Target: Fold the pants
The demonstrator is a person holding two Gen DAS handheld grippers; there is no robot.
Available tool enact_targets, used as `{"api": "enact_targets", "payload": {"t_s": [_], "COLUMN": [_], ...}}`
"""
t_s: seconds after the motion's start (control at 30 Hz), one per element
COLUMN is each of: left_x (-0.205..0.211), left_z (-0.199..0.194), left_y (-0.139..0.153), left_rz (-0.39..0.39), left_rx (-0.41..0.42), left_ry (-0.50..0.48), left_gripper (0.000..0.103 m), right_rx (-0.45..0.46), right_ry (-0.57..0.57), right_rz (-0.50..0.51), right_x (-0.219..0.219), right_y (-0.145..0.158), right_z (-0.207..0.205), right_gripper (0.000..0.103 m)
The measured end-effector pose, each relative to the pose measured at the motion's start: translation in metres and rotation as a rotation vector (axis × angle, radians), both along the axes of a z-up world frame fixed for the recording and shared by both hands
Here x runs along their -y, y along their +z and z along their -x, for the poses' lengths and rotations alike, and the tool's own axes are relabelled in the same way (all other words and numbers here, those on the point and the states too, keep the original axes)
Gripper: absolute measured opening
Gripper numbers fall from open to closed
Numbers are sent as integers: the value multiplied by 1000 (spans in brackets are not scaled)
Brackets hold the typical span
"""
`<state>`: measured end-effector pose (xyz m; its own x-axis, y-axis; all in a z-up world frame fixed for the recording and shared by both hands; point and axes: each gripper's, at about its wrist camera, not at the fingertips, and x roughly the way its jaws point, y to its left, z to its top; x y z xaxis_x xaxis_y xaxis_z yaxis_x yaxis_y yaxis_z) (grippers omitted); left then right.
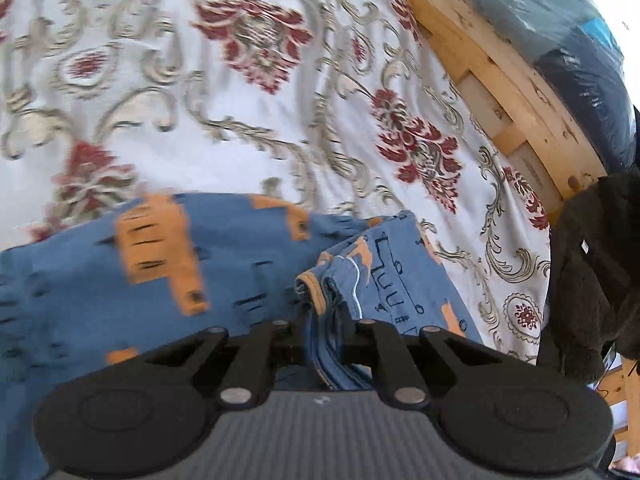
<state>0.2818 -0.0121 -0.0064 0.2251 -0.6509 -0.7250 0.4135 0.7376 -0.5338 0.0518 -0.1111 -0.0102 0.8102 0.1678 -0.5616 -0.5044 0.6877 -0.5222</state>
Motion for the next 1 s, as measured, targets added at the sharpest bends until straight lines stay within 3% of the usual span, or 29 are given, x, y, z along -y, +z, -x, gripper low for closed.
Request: {"api": "enact_targets", "payload": {"t_s": [0.23,0.6,0.7,0.77,0.83,0.93,1.0], "left_x": [-41,-61,-62,-64,-69,-78,-86], "left_z": [5,6,8,9,10,17,27], "left_y": [-11,-20,-20,-21,-21,-15,-7], "left_rz": [-22,-2,0,5,12,3,-5], "left_rx": [3,-9,6,1,-12,-21,2], "left_ry": [17,24,13,18,41,95,135], "left_gripper": [11,11,13,17,22,25,35], "right_rx": [-36,-72,-91,-103,-134,-181,-198], "right_ry": [49,79,90,96,96,54,7], "right_rz": [19,49,53,22,-38,-172,-210], "right_x": [-22,-26,-27,-25,-20,-1,14], "right_y": [-6,-15,-19,-15,-3,21,31], "right_z": [-3,-2,-1,0,0,-8,-23], "right_gripper": [12,12,19,22,33,36,37]}}
